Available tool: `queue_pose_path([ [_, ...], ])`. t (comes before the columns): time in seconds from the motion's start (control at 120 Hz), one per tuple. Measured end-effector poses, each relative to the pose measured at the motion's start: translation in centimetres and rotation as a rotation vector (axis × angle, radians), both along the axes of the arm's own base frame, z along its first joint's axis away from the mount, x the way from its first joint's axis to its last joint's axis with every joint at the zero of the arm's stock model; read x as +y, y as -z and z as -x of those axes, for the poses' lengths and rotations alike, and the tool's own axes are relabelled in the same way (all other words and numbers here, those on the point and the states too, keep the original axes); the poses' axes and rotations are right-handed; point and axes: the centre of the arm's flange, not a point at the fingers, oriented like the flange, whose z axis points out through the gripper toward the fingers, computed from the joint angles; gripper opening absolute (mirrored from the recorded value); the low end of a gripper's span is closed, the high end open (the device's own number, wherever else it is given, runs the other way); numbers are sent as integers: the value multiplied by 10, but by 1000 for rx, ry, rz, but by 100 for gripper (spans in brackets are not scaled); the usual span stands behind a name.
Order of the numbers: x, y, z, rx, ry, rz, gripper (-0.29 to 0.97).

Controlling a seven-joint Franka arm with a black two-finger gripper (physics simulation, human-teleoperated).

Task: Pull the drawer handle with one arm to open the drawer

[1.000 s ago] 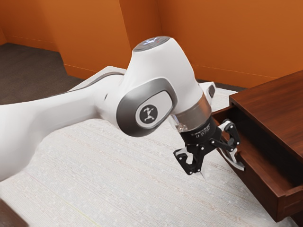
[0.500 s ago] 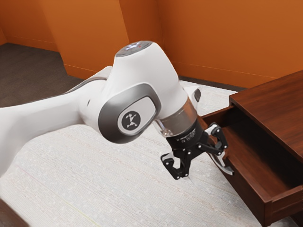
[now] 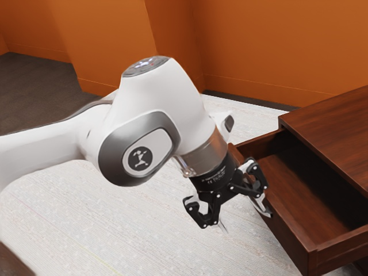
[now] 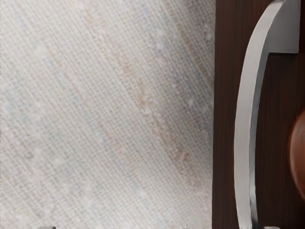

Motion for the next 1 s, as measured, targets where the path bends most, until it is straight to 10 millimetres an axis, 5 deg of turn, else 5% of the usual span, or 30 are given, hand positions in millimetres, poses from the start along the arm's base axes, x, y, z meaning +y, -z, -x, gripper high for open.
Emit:
queue_pose_path([
  [0.283,21,-115,50,-192,-5,56,52],
  [0.45,59,-208,33,-210,-44,64,59],
  [0.625,62,-183,-5,35,-31,-73,64],
  [0.85,61,-165,4,172,-6,-190,67],
  [1.0,63,-172,5,102,158,-291,67],
])
